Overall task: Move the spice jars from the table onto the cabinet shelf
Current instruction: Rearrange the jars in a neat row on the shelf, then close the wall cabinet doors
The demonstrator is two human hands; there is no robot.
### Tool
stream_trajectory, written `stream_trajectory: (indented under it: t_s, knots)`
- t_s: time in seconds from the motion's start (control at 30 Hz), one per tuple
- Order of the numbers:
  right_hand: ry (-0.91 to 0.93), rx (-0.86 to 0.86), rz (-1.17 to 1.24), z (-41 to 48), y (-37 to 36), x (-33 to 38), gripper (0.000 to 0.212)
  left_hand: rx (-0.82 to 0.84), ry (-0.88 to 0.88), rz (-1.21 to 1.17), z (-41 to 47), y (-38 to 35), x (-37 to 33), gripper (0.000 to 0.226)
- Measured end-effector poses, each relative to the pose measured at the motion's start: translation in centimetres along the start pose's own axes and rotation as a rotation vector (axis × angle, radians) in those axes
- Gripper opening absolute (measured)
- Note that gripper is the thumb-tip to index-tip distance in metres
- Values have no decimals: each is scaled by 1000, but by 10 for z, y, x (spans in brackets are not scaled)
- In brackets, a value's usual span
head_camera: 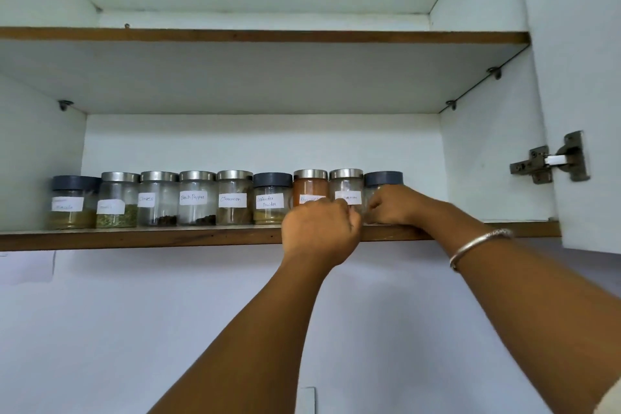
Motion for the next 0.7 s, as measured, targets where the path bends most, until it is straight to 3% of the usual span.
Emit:
stream_trajectory:
  t_s: [0.1, 0.23, 0.4, 0.57, 0.7]
  knots:
    - [-19, -35, 70, -24, -1, 8, 24, 80, -28, 9, -8, 9, 0, 44]
    - [-92, -38, -207, -49, -11, 24, 56, 201, -51, 99, -27, 23, -2, 40]
    - [-31, 31, -408, -70, -15, 54, 70, 349, -88, 81, -48, 48, 8, 64]
    - [56, -56, -396, -85, -26, 107, 69, 426, -104, 30, -80, 84, 36, 74]
    - [171, -90, -314, -103, -47, 168, 69, 373, 35, 21, -116, 120, 86, 79]
Point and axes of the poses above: each hand's wrist, its own z-axis towards the middle knuckle, its own y-axis out of the back of the hand, x = y × z, the point moved 1 cm from there along z, towards the middle knuckle, and after that the axes turned 6 degrees about y, right-handed, at the moved point
